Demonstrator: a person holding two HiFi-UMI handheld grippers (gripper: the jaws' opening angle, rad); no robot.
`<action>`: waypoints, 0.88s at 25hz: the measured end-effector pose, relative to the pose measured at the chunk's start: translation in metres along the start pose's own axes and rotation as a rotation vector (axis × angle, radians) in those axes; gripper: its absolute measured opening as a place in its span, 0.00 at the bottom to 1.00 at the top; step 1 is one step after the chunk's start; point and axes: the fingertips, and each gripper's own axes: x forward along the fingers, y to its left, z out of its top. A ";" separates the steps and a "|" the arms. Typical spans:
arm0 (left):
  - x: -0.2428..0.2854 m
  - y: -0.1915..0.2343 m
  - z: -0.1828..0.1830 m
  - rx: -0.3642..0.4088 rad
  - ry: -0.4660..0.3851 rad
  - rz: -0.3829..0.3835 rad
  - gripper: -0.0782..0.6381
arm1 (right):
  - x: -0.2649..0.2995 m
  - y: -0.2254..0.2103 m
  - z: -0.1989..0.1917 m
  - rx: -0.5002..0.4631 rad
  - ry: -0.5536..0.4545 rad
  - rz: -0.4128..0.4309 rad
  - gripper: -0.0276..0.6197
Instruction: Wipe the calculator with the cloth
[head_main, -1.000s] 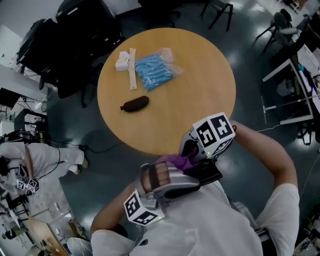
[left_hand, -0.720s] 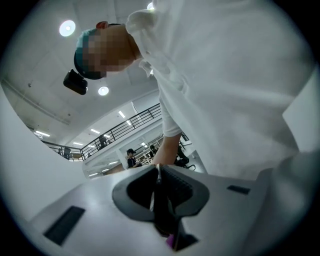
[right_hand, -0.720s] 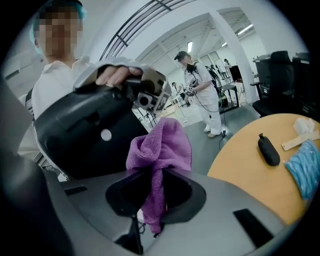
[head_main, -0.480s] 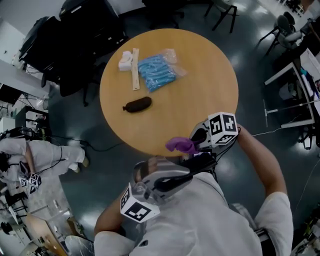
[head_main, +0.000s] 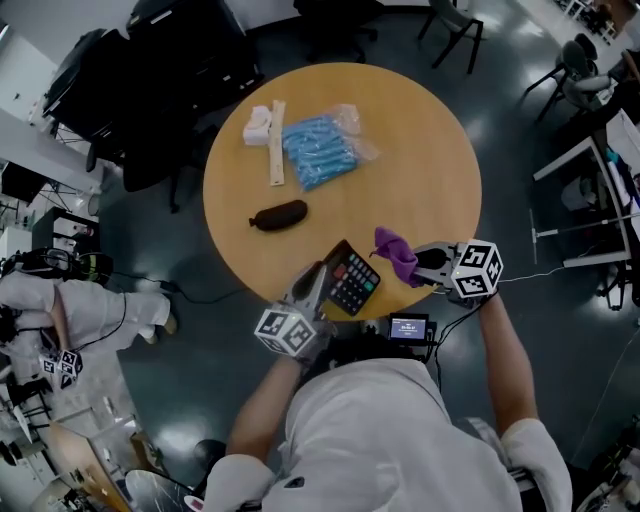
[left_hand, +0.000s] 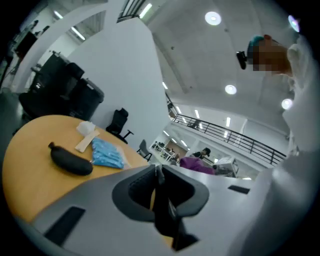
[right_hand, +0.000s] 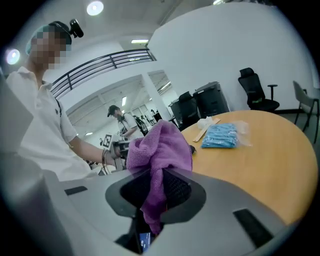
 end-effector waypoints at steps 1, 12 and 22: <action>0.004 0.018 -0.014 -0.039 0.017 0.030 0.17 | 0.001 -0.004 -0.003 0.022 -0.016 -0.007 0.15; 0.021 0.120 -0.119 -0.268 0.161 0.244 0.17 | 0.028 -0.012 -0.043 0.173 -0.059 0.003 0.15; 0.013 0.139 -0.138 -0.290 0.198 0.294 0.17 | 0.035 -0.016 -0.054 0.222 -0.067 0.007 0.15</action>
